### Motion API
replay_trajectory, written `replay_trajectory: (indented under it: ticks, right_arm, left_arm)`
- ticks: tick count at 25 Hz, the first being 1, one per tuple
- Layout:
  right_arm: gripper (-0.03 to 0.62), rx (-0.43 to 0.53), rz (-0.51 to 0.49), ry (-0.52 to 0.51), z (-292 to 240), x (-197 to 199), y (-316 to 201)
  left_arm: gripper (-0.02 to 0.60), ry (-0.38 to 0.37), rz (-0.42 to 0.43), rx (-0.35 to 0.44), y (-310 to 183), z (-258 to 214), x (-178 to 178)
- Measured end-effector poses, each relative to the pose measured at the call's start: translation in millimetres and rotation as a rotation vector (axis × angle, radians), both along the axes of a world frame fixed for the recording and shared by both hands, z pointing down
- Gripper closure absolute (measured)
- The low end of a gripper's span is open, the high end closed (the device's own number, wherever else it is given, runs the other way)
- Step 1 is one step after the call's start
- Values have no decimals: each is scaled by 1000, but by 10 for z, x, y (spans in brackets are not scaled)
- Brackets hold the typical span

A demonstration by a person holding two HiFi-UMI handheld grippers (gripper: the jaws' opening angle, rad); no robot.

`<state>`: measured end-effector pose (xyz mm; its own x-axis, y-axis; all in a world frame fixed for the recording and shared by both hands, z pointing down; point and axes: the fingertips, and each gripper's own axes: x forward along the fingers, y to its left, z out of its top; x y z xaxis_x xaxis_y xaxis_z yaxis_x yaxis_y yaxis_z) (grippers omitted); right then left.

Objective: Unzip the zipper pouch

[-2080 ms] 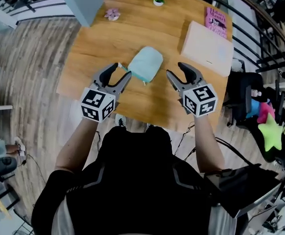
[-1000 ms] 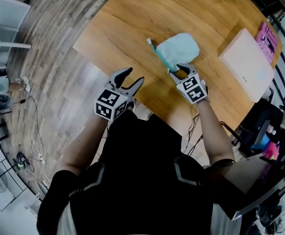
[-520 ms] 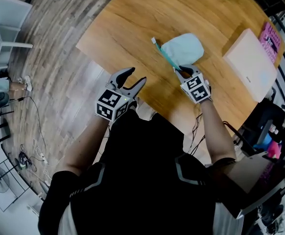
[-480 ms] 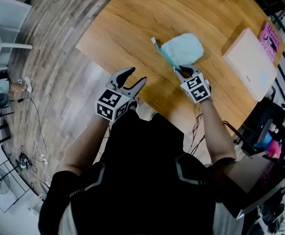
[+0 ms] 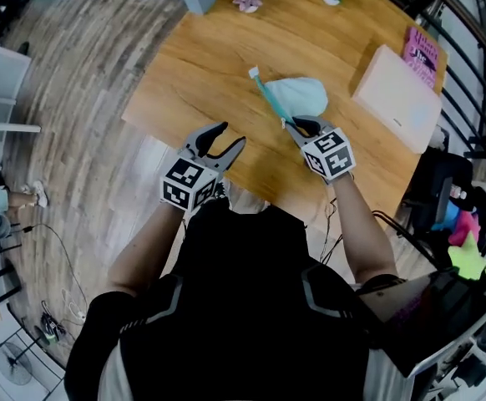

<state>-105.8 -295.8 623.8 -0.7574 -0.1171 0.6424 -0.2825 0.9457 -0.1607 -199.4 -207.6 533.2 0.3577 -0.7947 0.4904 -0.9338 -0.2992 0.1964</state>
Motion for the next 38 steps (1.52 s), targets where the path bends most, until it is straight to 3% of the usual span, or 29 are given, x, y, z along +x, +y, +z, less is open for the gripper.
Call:
replay_trajectory:
  ticks: [11, 19, 24, 30, 35, 38]
  right_arm:
    - [536, 21, 240, -124, -1106, 214, 26]
    - [536, 62, 373, -197, -1871, 540, 178]
    - [536, 69, 450, -250, -2241, 738, 284]
    - [537, 45, 519, -276, -2533, 1146, 488]
    - [536, -16, 581, -347, -2634, 1253, 543]
    - [536, -22, 611, -339, -2629, 1277, 532]
  left_arm:
    - [376, -4, 229, 182, -293, -631, 209]
    - [408, -46, 494, 386, -341, -1226, 848]
    - [408, -35, 596, 450, -343, -1487, 1196]
    - [408, -152, 723, 574, -247, -1721, 1695]
    - [408, -183, 808, 603, -244, -1772, 1867]
    - [408, -196, 848, 623, -236, -1772, 1925]
